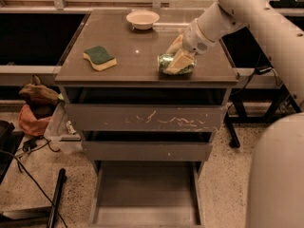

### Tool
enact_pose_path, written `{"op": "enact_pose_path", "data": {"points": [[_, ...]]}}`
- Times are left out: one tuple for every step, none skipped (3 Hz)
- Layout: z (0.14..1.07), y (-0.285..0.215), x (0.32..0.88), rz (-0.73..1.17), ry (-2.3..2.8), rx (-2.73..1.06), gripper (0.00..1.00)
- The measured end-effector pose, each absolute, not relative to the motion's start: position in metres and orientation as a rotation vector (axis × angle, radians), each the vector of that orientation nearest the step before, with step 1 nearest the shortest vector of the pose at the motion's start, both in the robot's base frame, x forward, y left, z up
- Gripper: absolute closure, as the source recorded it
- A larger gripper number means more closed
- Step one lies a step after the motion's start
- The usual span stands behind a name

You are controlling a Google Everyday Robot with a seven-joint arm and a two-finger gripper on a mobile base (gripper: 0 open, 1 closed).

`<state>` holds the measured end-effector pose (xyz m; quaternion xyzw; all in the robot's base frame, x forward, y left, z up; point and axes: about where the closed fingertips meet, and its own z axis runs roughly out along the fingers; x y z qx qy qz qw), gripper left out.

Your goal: Place green can into bottom drawer

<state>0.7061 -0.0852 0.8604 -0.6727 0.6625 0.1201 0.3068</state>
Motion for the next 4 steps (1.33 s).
{"op": "enact_pose_path", "data": {"points": [[0.898, -0.095, 0.672, 0.214, 1.736, -1.690, 1.00], [0.872, -0.104, 0.628, 0.245, 1.760, -1.683, 1.00], [0.850, -0.104, 0.618, 0.274, 1.791, -1.705, 1.00], [0.851, -0.104, 0.618, 0.273, 1.789, -1.704, 1.00]]}}
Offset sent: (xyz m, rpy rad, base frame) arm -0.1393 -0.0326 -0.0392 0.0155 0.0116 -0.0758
